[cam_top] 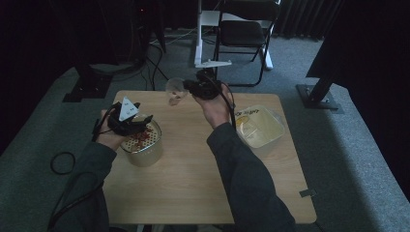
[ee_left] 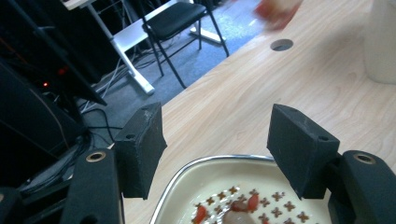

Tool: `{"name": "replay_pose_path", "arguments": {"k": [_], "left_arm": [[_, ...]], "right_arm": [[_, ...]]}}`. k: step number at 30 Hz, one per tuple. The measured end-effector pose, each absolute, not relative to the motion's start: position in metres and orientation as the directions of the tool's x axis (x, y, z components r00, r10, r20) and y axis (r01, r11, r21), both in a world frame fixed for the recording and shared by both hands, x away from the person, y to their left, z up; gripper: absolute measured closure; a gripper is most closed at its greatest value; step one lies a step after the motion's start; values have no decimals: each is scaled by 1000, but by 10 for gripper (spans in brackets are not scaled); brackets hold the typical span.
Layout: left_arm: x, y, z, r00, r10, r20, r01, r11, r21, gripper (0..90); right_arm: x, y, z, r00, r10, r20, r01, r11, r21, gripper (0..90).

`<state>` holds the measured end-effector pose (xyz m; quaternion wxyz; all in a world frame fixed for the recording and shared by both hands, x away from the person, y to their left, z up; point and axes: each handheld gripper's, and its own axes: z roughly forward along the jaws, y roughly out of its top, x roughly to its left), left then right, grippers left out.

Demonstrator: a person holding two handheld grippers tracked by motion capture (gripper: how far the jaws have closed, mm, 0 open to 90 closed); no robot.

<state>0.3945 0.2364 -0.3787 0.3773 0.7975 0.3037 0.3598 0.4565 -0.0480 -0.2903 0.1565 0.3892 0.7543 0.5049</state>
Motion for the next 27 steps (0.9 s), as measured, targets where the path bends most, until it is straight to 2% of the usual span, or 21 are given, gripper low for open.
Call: {"name": "replay_pose_path", "arguments": {"k": [14,27], "left_arm": [[393,247,-382,536,770,345,227,-525,820,387],[394,250,-382,528,779,338,235,-516,824,389]], "right_arm": [[461,-130,-294,-509,860,37,433,219,874,864],[447,-225,-300,-360,931,62,477,127,870,864]]}}
